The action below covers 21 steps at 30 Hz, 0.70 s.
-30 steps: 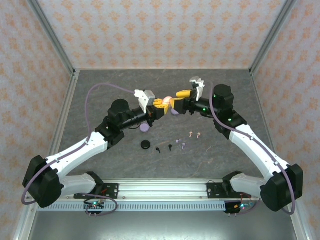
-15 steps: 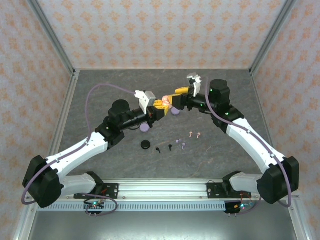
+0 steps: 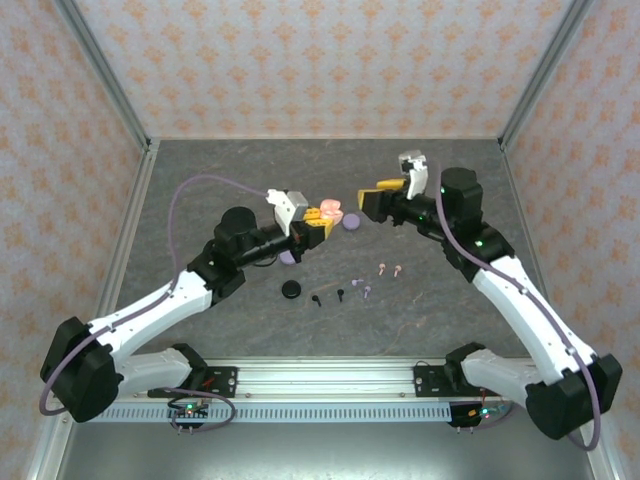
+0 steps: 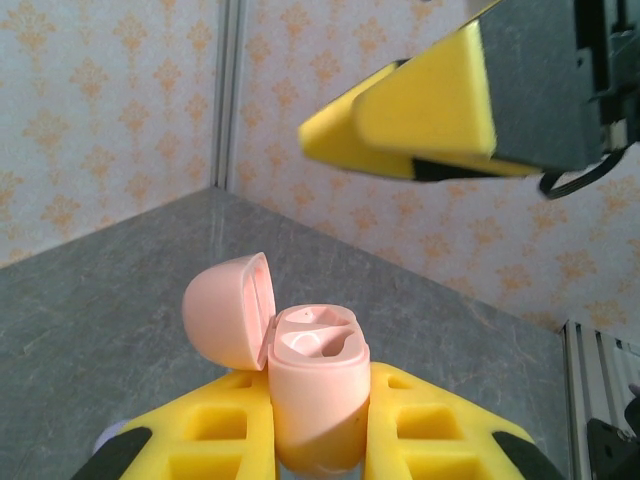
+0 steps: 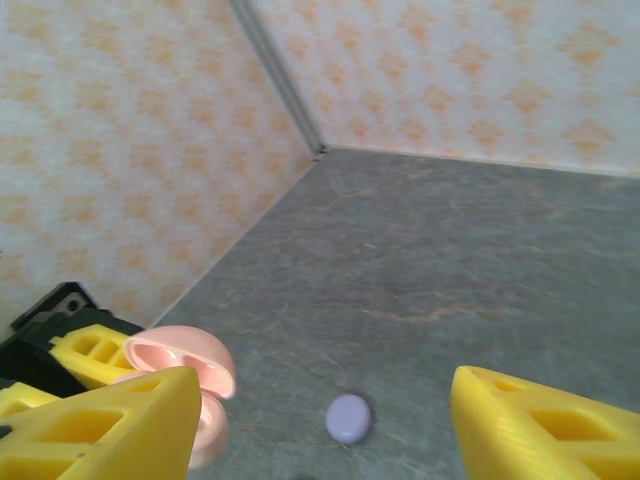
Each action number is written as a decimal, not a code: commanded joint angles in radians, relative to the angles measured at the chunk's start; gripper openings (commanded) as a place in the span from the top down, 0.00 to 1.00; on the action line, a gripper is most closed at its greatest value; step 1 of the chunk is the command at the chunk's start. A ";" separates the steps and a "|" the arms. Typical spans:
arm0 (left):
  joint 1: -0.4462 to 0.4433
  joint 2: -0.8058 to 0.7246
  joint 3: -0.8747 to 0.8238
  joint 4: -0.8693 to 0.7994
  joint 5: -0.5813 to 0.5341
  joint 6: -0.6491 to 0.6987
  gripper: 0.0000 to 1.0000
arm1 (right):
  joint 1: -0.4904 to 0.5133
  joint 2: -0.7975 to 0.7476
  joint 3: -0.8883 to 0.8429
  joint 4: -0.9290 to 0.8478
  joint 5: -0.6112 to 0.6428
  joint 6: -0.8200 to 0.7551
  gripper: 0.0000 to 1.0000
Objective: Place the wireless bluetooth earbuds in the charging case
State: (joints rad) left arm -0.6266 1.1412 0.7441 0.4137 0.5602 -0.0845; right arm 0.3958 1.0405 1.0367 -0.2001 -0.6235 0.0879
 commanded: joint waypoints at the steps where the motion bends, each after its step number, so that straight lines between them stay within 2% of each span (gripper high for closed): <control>1: -0.005 -0.055 -0.038 -0.001 -0.032 0.002 1.00 | -0.004 -0.024 0.035 -0.271 0.211 0.030 0.33; 4: -0.005 -0.089 -0.066 -0.025 -0.043 0.000 1.00 | -0.005 0.011 0.054 -0.453 0.314 0.103 0.34; 9: -0.006 -0.140 -0.109 -0.031 -0.049 -0.014 1.00 | 0.009 0.137 0.098 -0.660 0.354 0.188 0.40; 14: -0.007 -0.171 -0.132 -0.028 -0.050 -0.015 1.00 | 0.069 0.274 0.098 -0.676 0.433 0.229 0.41; 21: -0.013 -0.179 -0.134 -0.041 -0.052 0.000 1.00 | 0.113 0.520 0.167 -0.681 0.497 0.223 0.49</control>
State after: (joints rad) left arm -0.6296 0.9806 0.6178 0.3721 0.5220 -0.0879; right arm 0.4965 1.4914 1.1507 -0.8387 -0.2062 0.2985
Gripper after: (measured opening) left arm 0.179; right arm 0.527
